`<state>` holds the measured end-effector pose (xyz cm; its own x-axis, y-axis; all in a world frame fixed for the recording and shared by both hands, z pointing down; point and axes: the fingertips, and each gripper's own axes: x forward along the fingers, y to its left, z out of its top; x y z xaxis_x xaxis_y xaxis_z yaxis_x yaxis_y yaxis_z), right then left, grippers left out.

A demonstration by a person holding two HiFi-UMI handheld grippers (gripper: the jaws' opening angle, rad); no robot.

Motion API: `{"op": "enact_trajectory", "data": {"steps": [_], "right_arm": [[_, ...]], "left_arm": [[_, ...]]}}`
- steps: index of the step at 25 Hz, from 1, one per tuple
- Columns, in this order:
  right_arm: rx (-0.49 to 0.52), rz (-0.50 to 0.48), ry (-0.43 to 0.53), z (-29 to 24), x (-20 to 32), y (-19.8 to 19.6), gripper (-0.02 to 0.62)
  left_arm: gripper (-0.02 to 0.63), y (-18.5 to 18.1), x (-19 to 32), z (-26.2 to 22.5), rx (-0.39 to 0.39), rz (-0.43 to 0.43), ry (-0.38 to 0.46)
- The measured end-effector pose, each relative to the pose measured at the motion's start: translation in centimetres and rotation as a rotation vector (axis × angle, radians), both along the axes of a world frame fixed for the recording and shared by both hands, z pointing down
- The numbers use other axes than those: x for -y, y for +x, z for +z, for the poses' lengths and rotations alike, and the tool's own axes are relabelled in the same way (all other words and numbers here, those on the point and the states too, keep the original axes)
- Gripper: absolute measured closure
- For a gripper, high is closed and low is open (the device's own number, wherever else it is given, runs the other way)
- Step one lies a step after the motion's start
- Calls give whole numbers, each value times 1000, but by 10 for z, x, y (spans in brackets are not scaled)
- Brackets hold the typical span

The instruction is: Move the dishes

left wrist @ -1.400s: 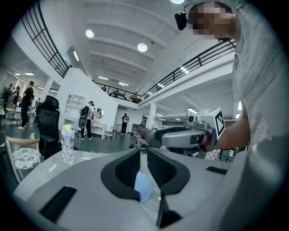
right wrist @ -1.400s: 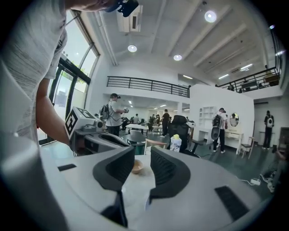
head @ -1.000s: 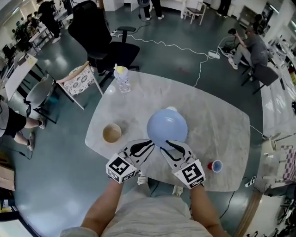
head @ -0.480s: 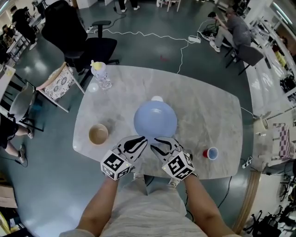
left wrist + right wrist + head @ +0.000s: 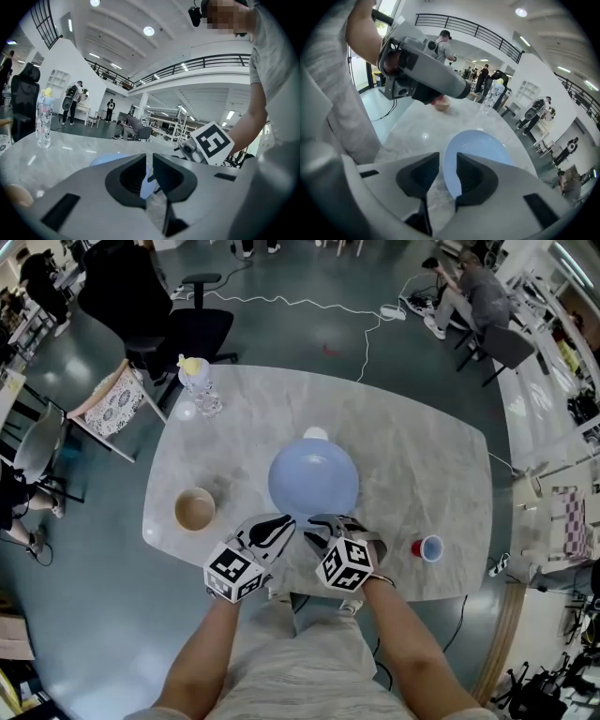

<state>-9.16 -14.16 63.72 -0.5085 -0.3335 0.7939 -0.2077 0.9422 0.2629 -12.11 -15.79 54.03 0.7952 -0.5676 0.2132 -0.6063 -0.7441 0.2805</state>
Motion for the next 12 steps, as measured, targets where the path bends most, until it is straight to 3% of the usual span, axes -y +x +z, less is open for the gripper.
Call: {"op": "enact_trajectory", "data": {"steps": [12], "right_arm": [[-221, -32, -58, 54, 11, 13, 466]], "left_arm": [[551, -6, 1, 3, -15, -30, -18]]}}
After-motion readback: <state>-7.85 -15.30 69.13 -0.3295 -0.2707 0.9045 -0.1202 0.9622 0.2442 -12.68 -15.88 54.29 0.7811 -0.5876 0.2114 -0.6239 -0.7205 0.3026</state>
